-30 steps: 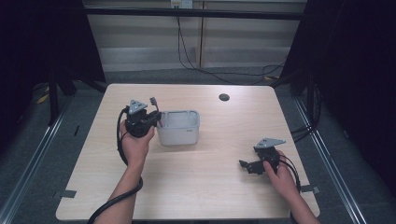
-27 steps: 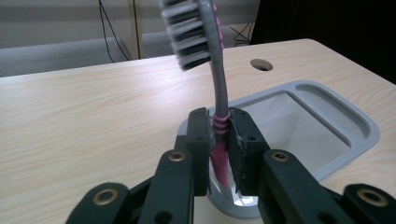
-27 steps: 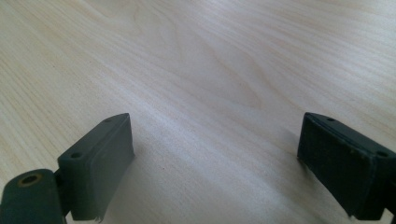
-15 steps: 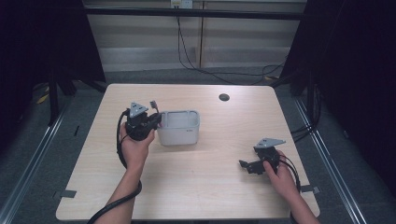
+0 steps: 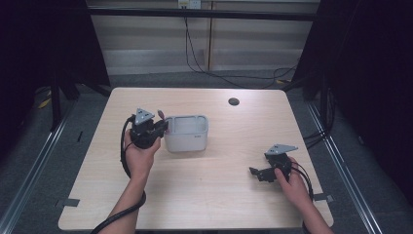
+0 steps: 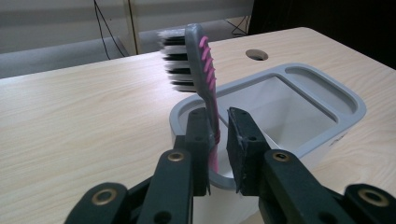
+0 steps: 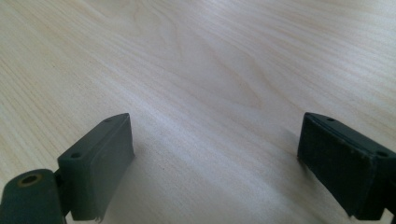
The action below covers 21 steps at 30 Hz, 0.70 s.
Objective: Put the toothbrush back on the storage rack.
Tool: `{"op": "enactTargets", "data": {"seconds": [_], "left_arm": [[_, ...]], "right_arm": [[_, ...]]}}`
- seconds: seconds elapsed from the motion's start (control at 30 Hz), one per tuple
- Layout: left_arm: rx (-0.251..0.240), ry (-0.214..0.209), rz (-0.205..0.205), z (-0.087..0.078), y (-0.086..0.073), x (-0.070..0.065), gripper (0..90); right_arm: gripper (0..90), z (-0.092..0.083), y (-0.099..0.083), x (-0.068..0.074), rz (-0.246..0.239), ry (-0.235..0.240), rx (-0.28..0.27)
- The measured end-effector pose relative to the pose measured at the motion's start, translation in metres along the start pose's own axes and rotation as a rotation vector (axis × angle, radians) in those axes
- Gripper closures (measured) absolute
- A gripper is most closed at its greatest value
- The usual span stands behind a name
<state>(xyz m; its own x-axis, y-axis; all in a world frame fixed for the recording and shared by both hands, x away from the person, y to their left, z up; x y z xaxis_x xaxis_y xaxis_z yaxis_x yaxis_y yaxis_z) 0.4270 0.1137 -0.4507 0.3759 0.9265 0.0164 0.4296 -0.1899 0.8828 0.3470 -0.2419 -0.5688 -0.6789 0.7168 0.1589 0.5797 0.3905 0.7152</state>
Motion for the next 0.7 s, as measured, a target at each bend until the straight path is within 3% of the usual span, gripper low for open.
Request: {"op": "enactTargets", "data": {"seconds": [0.7], "left_arm": [[0.007,-0.018,0.019,-0.0053,-0.0046,-0.0052,79.4]], "right_arm": [[9.9,0.0000,0.0000,0.0000,0.000,0.000,0.000]]}}
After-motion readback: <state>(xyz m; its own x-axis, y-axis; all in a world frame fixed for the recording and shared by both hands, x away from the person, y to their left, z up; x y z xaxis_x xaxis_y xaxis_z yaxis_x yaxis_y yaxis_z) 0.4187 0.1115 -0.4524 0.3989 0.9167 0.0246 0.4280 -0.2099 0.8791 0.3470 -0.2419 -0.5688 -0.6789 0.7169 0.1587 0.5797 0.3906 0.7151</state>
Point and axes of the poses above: each handheld gripper's, and its own axes: z roughly forward along the jaws, y roughly out of its top, x roughly to its left, the point moved 8 cm from there along z, roughly forward along the jaws, and after that the axes turned 11 degrees about y, right-handed, at the moved point
